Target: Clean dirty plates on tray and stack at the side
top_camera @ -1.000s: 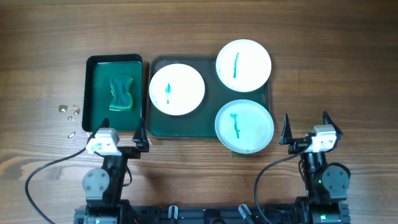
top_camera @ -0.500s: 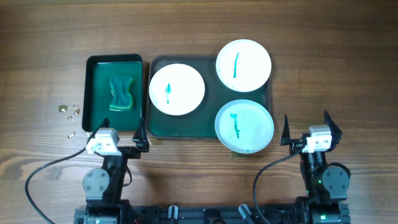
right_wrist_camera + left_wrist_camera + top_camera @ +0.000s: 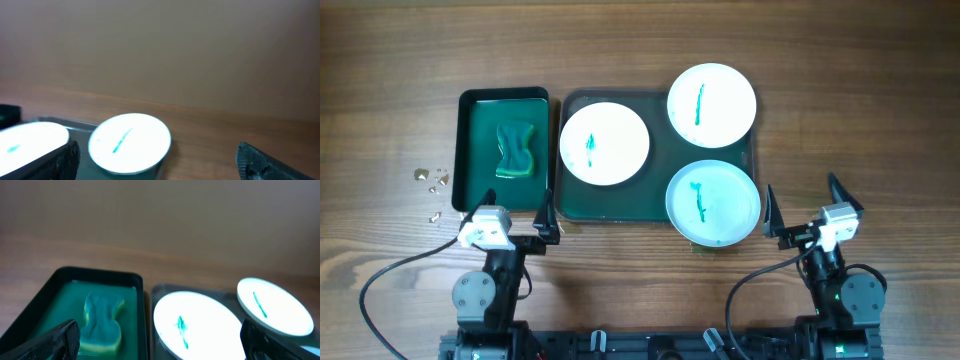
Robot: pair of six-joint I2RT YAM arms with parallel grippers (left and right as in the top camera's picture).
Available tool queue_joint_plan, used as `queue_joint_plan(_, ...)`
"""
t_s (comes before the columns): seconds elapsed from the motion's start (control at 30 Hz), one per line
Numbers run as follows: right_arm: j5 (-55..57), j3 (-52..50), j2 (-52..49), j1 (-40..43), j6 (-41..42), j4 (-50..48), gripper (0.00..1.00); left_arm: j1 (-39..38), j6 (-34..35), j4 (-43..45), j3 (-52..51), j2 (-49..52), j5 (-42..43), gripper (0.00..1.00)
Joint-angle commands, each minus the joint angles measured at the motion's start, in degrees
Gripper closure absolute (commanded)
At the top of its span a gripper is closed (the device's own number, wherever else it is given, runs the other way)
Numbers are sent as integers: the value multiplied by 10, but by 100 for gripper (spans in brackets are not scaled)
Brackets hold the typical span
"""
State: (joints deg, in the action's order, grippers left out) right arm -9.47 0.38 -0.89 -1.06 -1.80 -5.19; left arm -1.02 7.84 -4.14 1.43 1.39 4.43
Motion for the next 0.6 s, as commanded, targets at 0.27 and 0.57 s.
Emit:
queue_joint_plan(0.27, -80, 126, -90, -3, 65, 10, 0, 2, 3, -96, 205, 195, 34, 0)
queue_joint_plan(0.57, -169, 357, -333, -3, 65, 134, 0, 2, 3, -227, 409, 388, 56, 0)
